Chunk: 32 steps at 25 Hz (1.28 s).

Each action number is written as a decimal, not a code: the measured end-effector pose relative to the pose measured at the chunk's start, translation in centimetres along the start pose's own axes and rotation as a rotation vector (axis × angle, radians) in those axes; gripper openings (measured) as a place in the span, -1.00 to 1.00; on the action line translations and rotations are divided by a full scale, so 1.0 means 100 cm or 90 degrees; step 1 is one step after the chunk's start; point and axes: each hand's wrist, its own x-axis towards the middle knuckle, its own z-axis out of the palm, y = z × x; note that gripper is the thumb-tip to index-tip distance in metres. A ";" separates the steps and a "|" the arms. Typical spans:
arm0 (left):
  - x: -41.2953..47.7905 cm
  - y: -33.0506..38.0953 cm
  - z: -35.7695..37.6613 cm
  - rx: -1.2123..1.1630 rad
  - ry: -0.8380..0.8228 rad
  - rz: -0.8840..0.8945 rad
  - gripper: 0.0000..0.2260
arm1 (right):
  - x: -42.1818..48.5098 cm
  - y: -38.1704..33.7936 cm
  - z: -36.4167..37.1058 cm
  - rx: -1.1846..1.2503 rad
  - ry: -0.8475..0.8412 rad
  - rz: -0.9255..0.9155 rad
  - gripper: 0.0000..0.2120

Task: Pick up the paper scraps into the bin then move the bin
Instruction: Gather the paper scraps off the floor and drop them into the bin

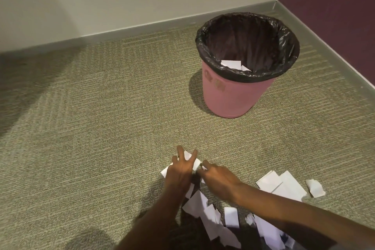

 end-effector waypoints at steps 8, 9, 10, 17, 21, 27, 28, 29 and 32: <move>0.008 0.006 -0.005 0.008 0.011 0.081 -0.72 | -0.014 -0.007 0.013 -0.215 -0.041 -0.135 -0.70; 0.011 0.006 -0.009 0.001 0.004 0.087 -0.70 | -0.013 -0.003 0.005 -0.122 -0.063 -0.074 -0.68; 0.013 0.006 -0.010 -0.003 0.002 0.098 -0.72 | -0.012 0.004 -0.006 -0.027 -0.075 -0.040 -0.68; 0.046 0.000 -0.087 -0.250 -0.070 -0.049 -0.89 | -0.025 0.032 -0.173 0.585 0.061 0.094 -0.90; 0.066 -0.011 -0.215 -0.453 0.006 -0.064 -0.78 | -0.035 0.057 -0.280 0.651 0.433 0.174 -0.83; 0.104 0.012 -0.345 -0.584 0.148 -0.023 -0.76 | -0.004 0.118 -0.318 0.644 0.440 0.366 -0.91; 0.123 0.022 -0.350 -0.575 0.163 -0.041 -0.71 | 0.000 0.123 -0.317 0.671 0.414 0.381 -0.90; 0.141 0.033 -0.352 -0.570 0.165 -0.056 -0.66 | 0.004 0.127 -0.315 0.703 0.398 0.392 -0.89; 0.172 0.062 -0.350 -0.510 0.146 -0.063 -0.61 | 0.007 0.124 -0.307 0.732 0.376 0.400 -0.92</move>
